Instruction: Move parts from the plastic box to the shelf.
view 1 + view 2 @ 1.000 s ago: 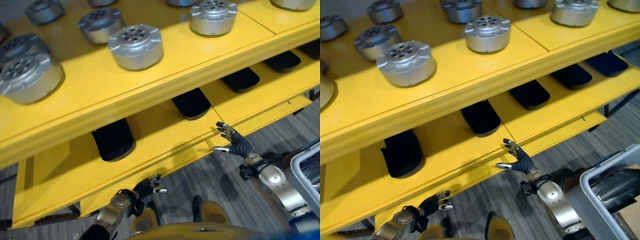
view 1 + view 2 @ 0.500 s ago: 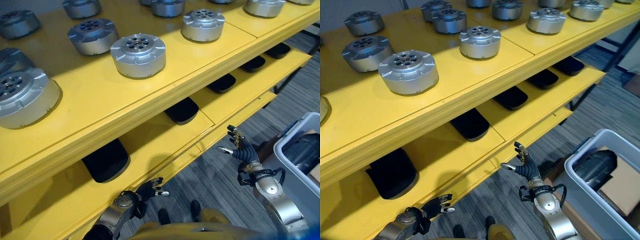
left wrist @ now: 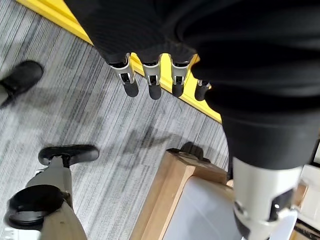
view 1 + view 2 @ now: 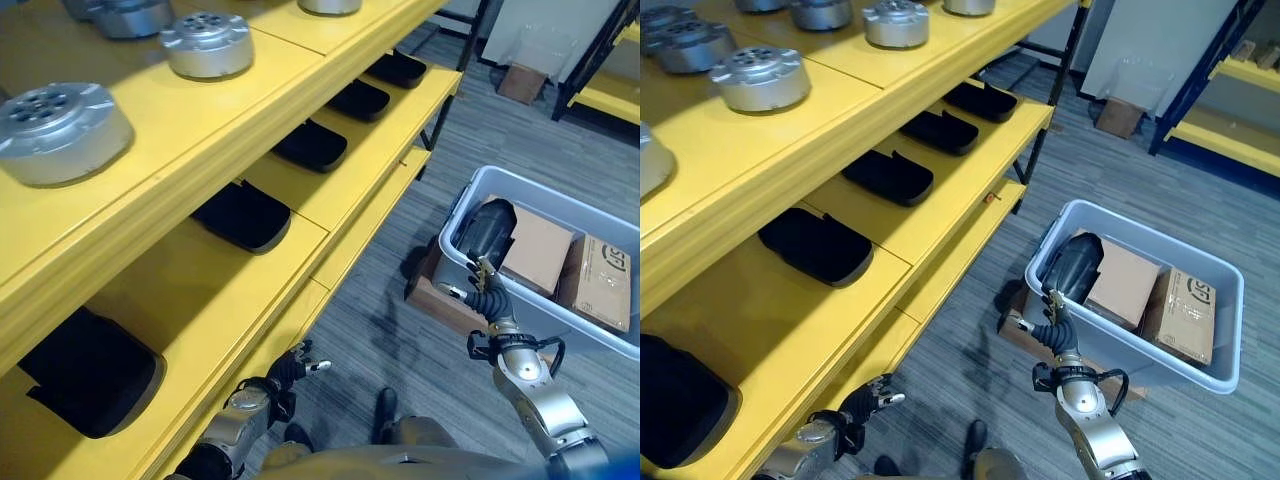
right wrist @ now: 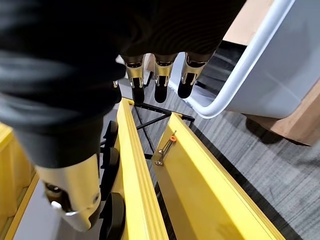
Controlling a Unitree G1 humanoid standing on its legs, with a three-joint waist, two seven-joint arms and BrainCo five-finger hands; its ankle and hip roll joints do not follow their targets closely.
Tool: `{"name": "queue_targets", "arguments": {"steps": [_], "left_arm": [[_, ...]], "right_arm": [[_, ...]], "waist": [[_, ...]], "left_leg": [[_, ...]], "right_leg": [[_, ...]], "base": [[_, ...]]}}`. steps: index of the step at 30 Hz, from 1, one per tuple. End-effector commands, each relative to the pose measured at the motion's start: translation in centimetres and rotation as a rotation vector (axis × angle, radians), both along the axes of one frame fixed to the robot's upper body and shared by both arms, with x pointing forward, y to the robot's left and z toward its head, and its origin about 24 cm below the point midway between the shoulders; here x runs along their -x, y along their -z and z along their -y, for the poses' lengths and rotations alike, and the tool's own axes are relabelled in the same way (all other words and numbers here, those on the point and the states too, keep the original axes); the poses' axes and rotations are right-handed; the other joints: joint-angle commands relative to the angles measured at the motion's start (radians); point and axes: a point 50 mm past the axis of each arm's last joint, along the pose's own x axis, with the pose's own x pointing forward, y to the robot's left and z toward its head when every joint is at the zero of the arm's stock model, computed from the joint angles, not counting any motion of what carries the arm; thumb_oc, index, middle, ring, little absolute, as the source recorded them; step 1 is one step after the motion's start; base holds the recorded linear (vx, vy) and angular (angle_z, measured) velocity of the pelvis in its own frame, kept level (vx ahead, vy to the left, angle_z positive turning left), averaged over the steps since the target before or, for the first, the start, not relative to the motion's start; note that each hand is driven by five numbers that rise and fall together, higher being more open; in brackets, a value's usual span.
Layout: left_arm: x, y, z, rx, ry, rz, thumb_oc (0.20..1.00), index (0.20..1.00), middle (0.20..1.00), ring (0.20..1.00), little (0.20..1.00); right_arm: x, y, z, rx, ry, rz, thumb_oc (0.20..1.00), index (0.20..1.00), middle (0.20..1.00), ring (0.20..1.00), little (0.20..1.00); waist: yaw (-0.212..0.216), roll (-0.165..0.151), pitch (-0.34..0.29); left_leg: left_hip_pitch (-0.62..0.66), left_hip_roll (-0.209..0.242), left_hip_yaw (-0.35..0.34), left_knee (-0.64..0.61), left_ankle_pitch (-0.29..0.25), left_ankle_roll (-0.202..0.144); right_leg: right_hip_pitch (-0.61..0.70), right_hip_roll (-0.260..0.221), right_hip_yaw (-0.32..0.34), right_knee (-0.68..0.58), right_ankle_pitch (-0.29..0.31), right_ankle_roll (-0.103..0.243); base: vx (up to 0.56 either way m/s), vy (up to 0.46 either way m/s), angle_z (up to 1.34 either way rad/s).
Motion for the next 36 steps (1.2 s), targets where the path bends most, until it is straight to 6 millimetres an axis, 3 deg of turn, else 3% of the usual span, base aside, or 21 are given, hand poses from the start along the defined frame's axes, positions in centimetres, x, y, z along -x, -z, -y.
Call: {"name": "queue_targets", "arguments": {"steps": [1, 6, 7, 12, 13, 16, 17, 18, 20, 21, 22, 23, 25, 27, 28, 29, 31, 32, 33, 36], "left_arm": [[0.1, -0.4, -0.7, 0.018, -0.013, 0.034, 1.000, 1.000, 1.000, 1.000, 1.000], [1.0, -0.3, -1.5, 0.016, -0.040, 0.029, 1.000, 1.000, 1.000, 1.000, 1.000], [1.1, -0.4, -1.3, 0.043, -0.053, 0.038, 1.000, 1.000, 1.000, 1.000, 1.000], [1.2, -0.6, -0.7, 0.161, -0.143, 0.014, 1.000, 1.000, 1.000, 1.000, 1.000], [0.8, -0.8, -0.3, 0.208, -0.199, 0.020, 1.000, 1.000, 1.000, 1.000, 1.000], [0.7, -0.8, -0.3, 0.209, -0.200, 0.020, 1.000, 1.000, 1.000, 1.000, 1.000], [-0.3, -1.2, -0.1, 0.224, -0.279, 0.056, 1.000, 1.000, 1.000, 1.000, 1.000], [-0.8, -1.5, -0.1, 0.229, -0.294, 0.075, 1.000, 1.000, 1.000, 1.000, 1.000], [-1.2, -1.8, -0.2, 0.224, -0.300, 0.091, 1.000, 1.000, 1.000, 1.000, 1.000], [-1.8, -2.1, -0.2, 0.211, -0.305, 0.106, 1.000, 1.000, 1.000, 1.000, 1.000], [-1.9, -2.2, -0.2, 0.211, -0.305, 0.108, 1.000, 1.000, 1.000, 1.000, 1.000], [-2.3, -2.6, -0.1, 0.219, -0.310, 0.116, 1.000, 1.000, 1.000, 1.000, 1.000], [-2.0, -2.9, -0.2, 0.208, -0.339, 0.123, 1.000, 1.000, 1.000, 1.000, 1.000], [-1.9, -2.9, -0.3, 0.202, -0.334, 0.122, 1.000, 1.000, 1.000, 1.000, 1.000], [-1.8, -2.9, -0.3, 0.197, -0.333, 0.112, 1.000, 1.000, 1.000, 1.000, 1.000], [-1.8, -2.8, -0.3, 0.197, -0.335, 0.110, 1.000, 1.000, 1.000, 1.000, 1.000], [-1.6, -2.5, -0.3, 0.206, -0.345, 0.093, 1.000, 1.000, 1.000, 1.000, 1.000], [-1.5, -2.3, -0.3, 0.205, -0.352, 0.084, 1.000, 1.000, 1.000, 1.000, 1.000], [-1.3, -2.0, -0.2, 0.199, -0.350, 0.075, 1.000, 1.000, 1.000, 1.000, 1.000], [-1.5, -1.9, 0.0, 0.200, -0.324, 0.065, 1.000, 1.000, 1.000, 1.000, 1.000]], "right_arm": [[-1.0, -2.4, -1.0, -0.037, 0.010, 0.125, 1.000, 1.000, 1.000, 1.000, 1.000], [-0.7, -2.5, 0.0, 0.028, 0.035, 0.114, 1.000, 1.000, 1.000, 1.000, 1.000], [-0.7, -2.5, 0.7, 0.066, 0.063, 0.114, 1.000, 1.000, 1.000, 1.000, 1.000], [-0.9, -2.8, 2.1, 0.107, 0.099, 0.134, 1.000, 1.000, 1.000, 1.000, 1.000], [-1.1, -2.8, 2.2, 0.128, 0.086, 0.127, 1.000, 1.000, 1.000, 1.000, 1.000], [-1.2, -2.8, 2.2, 0.129, 0.086, 0.127, 1.000, 1.000, 1.000, 1.000, 1.000], [-1.3, -2.9, 1.7, 0.150, 0.060, 0.146, 1.000, 1.000, 1.000, 1.000, 1.000], [-1.2, -2.7, 1.7, 0.148, 0.044, 0.138, 1.000, 1.000, 1.000, 1.000, 1.000], [-1.1, -2.7, 1.8, 0.152, 0.033, 0.136, 1.000, 1.000, 1.000, 1.000, 1.000], [-0.8, -2.6, 1.9, 0.155, 0.027, 0.125, 1.000, 1.000, 1.000, 1.000, 1.000], [-0.8, -2.6, 1.9, 0.155, 0.026, 0.124, 1.000, 1.000, 1.000, 1.000, 1.000], [-0.7, -2.5, 1.8, 0.155, 0.016, 0.119, 1.000, 1.000, 1.000, 1.000, 1.000], [-0.5, -2.1, 1.8, 0.157, -0.016, 0.113, 1.000, 1.000, 1.000, 1.000, 1.000], [-0.3, -2.1, 1.9, 0.156, -0.015, 0.113, 1.000, 1.000, 1.000, 1.000, 1.000], [-0.1, -1.9, 2.0, 0.159, -0.010, 0.102, 1.000, 1.000, 1.000, 1.000, 1.000], [-0.1, -1.9, 2.1, 0.157, -0.010, 0.098, 1.000, 1.000, 1.000, 1.000, 1.000], [0.0, -1.5, 2.0, 0.160, -0.024, 0.084, 1.000, 1.000, 1.000, 1.000, 1.000], [0.0, -1.4, 1.9, 0.161, -0.036, 0.080, 1.000, 1.000, 1.000, 1.000, 1.000], [-0.1, -1.1, 1.8, 0.152, -0.042, 0.062, 1.000, 1.000, 1.000, 1.000, 1.000], [0.2, -1.1, 1.5, 0.140, -0.040, 0.050, 1.000, 1.000, 1.000, 1.000, 1.000]], "waist": [[0.019, -0.028, 0.004], [0.019, -0.023, 0.002], [0.017, -0.024, -0.001], [0.006, -0.027, 0.009], [0.002, -0.027, 0.018], [0.002, -0.026, 0.018], [-0.009, -0.030, 0.027], [-0.022, -0.028, 0.029], [-0.037, -0.030, 0.028], [-0.060, -0.032, 0.025], [-0.062, -0.032, 0.024], [-0.058, -0.029, 0.023], [-0.035, -0.021, 0.028], [-0.033, -0.019, 0.029], [-0.041, -0.009, 0.024], [-0.040, -0.007, 0.024], [-0.031, -0.001, 0.021], [-0.027, -0.001, 0.020], [-0.027, 0.000, 0.015], [-0.042, 0.001, 0.001]], "left_leg": [[-0.006, -0.040, -0.121, 0.021, -0.028, 0.018], [0.010, 0.021, -0.101, 0.051, -0.009, -0.013], [0.008, 0.052, -0.107, 0.078, -0.007, -0.028], [-0.020, 0.110, -0.127, 0.168, -0.022, -0.042], [-0.033, 0.146, -0.123, 0.214, -0.001, -0.054], [-0.035, 0.149, -0.124, 0.216, -0.001, -0.056], [-0.045, 0.222, -0.107, 0.292, 0.075, -0.093], [-0.056, 0.268, -0.088, 0.343, 0.116, -0.120], [-0.051, 0.295, -0.043, 0.371, 0.132, -0.133], [-0.040, 0.326, 0.022, 0.423, 0.164, -0.154], [-0.040, 0.324, 0.024, 0.433, 0.161, -0.156], [-0.061, 0.280, -0.012, 0.448, 0.140, -0.143], [-0.122, 0.151, -0.142, 0.396, 0.100, -0.102], [-0.130, 0.143, -0.153, 0.368, 0.112, -0.103], [-0.133, 0.151, -0.150, 0.259, 0.167, -0.121], [-0.133, 0.152, -0.158, 0.234, 0.181, -0.125], [-0.142, 0.155, -0.241, 0.160, 0.227, -0.134], [-0.144, 0.149, -0.274, 0.154, 0.211, -0.126], [-0.126, 0.135, -0.273, 0.137, 0.165, -0.112], [-0.091, 0.111, -0.237, 0.106, 0.110, -0.097]], "right_leg": [[0.095, -0.139, 0.068, -0.053, 0.129, 0.096], [0.135, -0.114, 0.052, -0.069, 0.078, 0.076], [0.147, -0.091, 0.057, -0.060, 0.041, 0.049], [0.143, -0.047, 0.069, 0.014, -0.038, -0.013], [0.131, -0.032, 0.063, 0.044, -0.060, -0.036], [0.130, -0.030, 0.063, 0.045, -0.061, -0.038], [0.125, -0.003, 0.055, 0.070, -0.092, -0.072], [0.133, 0.017, 0.057, 0.067, -0.106, -0.089], [0.148, 0.025, 0.046, 0.053, -0.108, -0.095], [0.166, 0.034, 0.031, 0.026, -0.107, -0.101], [0.168, 0.038, 0.031, 0.021, -0.106, -0.103], [0.166, 0.053, 0.049, 0.016, -0.105, -0.106], [0.166, 0.072, 0.118, 0.002, -0.093, -0.099], [0.172, 0.074, 0.129, -0.003, -0.096, -0.101], [0.181, 0.068, 0.129, -0.010, -0.099, -0.094], [0.183, 0.066, 0.131, -0.010, -0.100, -0.092], [0.187, 0.052, 0.160, -0.002, -0.103, -0.085], [0.186, 0.043, 0.176, 0.007, -0.107, -0.081], [0.189, 0.029, 0.183, 0.009, -0.109, -0.074], [0.186, 0.014, 0.177, 0.005, -0.103, -0.063]], "base": [[0.14, -0.388, -0.50], [0.18, -0.425, -0.26], [0.21, -0.395, -0.79], [0.16, -0.346, -0.37], [0.07, -0.223, -0.27], [0.08, -0.198, -0.18], [0.27, -0.583, 0.03], [0.31, -0.671, -0.15], [0.14, -0.283, -0.63], [0.10, -0.193, -0.67], [0.11, -0.195, -0.31], [0.05, -0.023, -0.13], [0.07, 0.084, -0.29], [0.07, 0.171, -0.66], [0.07, 0.221, -0.71], [0.10, 0.313, -0.50], [0.12, 0.247, -0.16], [0.14, 0.273, -0.51], [0.09, 0.220, -0.73], [0.02, 0.203, -0.45]]}}
